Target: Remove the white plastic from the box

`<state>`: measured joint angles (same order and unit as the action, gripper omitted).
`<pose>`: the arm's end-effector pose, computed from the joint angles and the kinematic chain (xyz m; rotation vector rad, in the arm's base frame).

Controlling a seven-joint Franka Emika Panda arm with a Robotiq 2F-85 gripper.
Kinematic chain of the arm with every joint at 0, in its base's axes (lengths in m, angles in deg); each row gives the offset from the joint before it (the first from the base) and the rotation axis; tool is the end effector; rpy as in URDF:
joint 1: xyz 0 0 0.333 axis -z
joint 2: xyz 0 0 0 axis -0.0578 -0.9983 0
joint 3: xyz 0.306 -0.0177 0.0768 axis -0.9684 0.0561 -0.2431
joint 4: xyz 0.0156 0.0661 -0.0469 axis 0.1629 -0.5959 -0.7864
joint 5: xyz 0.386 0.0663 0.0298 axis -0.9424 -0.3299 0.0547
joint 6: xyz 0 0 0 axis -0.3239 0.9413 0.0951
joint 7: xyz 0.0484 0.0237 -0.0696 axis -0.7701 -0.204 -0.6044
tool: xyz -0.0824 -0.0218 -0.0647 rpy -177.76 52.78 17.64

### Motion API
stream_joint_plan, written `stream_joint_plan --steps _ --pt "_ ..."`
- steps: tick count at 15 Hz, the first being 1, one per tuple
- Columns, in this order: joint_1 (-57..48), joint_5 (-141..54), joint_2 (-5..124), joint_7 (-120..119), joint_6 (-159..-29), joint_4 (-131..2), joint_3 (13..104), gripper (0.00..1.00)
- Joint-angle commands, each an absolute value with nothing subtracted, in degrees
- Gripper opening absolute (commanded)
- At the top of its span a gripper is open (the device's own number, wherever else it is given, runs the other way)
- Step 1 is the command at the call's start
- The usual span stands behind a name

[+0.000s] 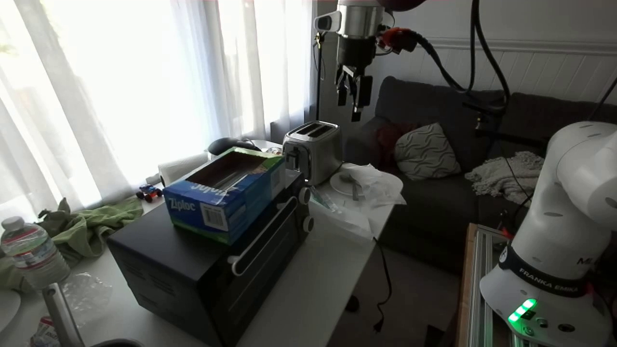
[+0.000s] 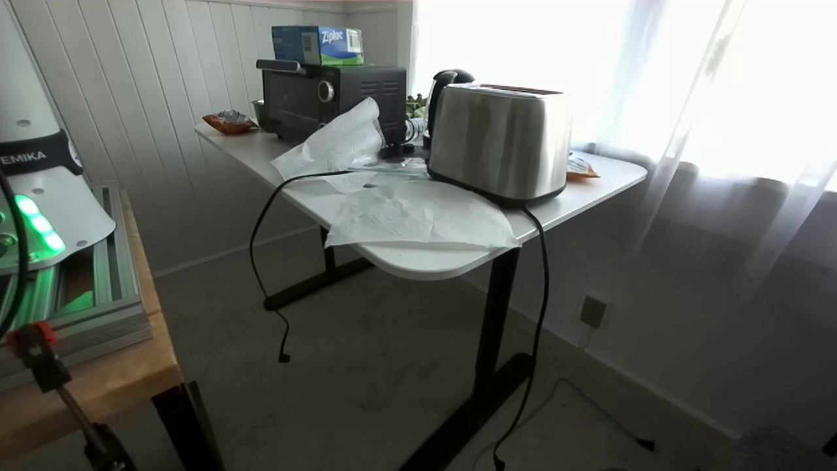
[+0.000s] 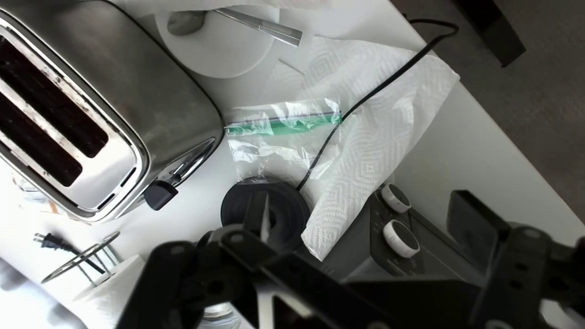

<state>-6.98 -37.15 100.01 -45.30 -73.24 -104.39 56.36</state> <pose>0.4346 -0.0003 0.5130 2.7538 1.1447 0.0609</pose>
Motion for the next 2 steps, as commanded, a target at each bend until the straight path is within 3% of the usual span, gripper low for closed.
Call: stream_joint_plan --steps 1,2 --pt "-7.5 -37.0 99.8 -45.1 -73.0 -104.2 56.8 1.0" --pt "-7.5 -37.0 99.6 -45.1 -73.1 -104.3 56.8 1.0"
